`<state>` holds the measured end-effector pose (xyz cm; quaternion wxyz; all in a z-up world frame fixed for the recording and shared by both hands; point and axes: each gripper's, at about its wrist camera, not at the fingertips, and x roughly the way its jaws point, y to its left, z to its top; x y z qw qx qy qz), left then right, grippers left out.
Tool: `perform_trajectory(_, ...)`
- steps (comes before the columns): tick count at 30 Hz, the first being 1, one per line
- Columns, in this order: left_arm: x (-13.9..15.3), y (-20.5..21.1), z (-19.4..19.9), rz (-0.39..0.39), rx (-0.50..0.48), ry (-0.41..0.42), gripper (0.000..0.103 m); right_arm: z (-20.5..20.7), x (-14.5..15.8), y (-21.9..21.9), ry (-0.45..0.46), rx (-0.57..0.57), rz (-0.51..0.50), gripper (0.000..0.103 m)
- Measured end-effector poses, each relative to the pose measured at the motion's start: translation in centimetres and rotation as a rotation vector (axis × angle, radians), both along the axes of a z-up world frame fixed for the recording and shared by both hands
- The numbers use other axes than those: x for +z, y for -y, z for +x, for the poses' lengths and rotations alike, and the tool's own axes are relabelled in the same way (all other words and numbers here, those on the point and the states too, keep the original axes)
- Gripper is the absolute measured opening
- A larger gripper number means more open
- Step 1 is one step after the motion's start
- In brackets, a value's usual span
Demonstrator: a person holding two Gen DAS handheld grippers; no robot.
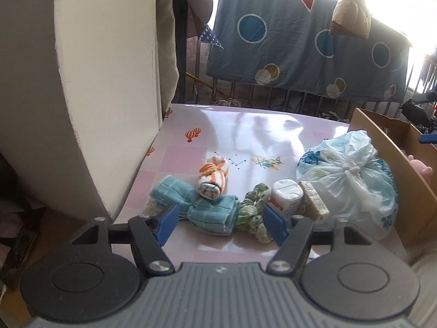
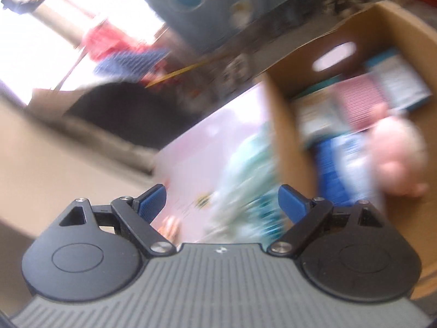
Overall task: Organize soft objects
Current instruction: 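Move the right tool back to the teal towel with orange-striped knot, then close the right tool on the teal towel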
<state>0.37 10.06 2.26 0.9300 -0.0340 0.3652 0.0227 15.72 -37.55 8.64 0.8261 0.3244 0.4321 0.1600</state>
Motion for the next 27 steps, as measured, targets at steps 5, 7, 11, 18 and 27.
perform_trajectory(5, -0.8, -0.9, 0.3, -0.023, 0.014, -0.022, 0.068, 1.4, -0.7, -8.8, -0.022, 0.198, 0.044, 0.089)
perform_trajectory(7, -1.2, -1.0, 0.5, -0.039, 0.011, -0.034, 0.067, 2.1, -1.7, -12.5, -0.047, 0.273, 0.057, 0.089)
perform_trajectory(11, -2.3, -1.2, 1.5, -0.085, 0.004, -0.060, 0.059, 3.2, -4.2, -19.7, -0.107, 0.432, 0.047, 0.089)
perform_trajectory(18, -5.2, -2.2, 4.5, -0.162, 0.010, -0.167, 0.051, 4.8, -8.2, -30.8, -0.138, 0.687, -0.157, 0.064)
perform_trajectory(27, -8.1, -3.9, 8.0, -0.258, 0.028, -0.280, 0.057, 7.4, -12.6, -37.1, -0.150, 0.850, -0.334, 0.061)
